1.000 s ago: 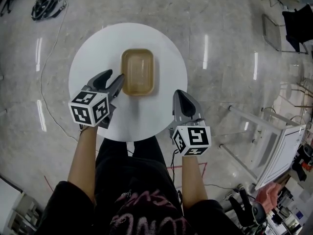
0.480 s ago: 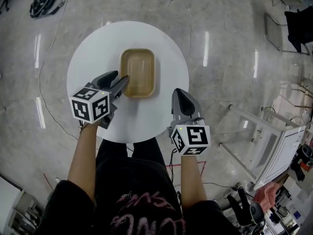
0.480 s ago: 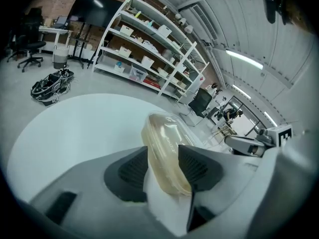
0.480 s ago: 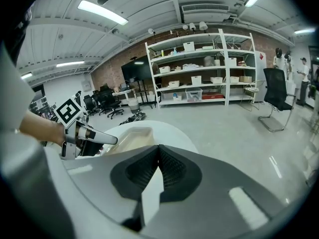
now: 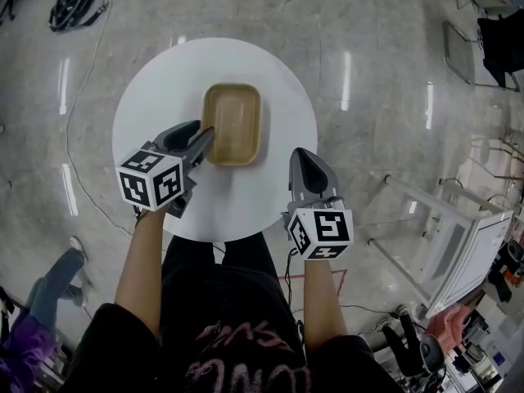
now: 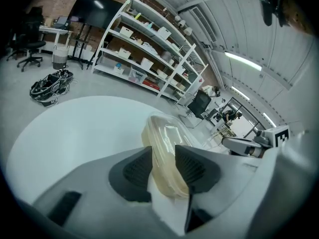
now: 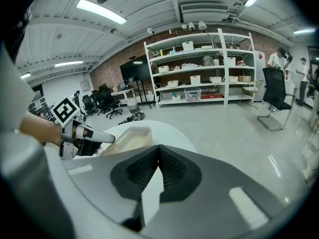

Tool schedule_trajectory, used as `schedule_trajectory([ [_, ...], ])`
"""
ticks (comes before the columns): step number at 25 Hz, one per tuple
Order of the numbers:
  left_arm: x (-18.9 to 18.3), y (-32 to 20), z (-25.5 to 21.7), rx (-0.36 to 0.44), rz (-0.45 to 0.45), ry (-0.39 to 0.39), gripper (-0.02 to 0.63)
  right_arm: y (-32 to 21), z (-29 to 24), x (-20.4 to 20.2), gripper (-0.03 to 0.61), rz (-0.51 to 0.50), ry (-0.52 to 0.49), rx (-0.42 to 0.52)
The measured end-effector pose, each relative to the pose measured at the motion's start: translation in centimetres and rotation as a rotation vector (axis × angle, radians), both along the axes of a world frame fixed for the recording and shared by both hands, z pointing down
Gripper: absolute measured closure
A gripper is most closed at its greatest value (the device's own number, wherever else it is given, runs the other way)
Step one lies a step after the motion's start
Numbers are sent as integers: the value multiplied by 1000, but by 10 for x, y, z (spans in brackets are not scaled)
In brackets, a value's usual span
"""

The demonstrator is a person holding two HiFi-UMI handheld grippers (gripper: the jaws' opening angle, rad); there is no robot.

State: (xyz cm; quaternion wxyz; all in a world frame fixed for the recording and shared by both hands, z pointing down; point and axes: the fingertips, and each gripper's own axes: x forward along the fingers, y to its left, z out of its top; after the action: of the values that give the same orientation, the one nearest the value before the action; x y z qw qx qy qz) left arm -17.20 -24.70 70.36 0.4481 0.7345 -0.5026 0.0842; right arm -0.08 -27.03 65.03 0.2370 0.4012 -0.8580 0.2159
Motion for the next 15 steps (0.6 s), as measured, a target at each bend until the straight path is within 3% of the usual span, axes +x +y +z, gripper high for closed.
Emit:
schedule_trajectory([
  [15,-3,-6,-17,49,-30,-8,509,1,-3,7,569,3,-3,-2],
])
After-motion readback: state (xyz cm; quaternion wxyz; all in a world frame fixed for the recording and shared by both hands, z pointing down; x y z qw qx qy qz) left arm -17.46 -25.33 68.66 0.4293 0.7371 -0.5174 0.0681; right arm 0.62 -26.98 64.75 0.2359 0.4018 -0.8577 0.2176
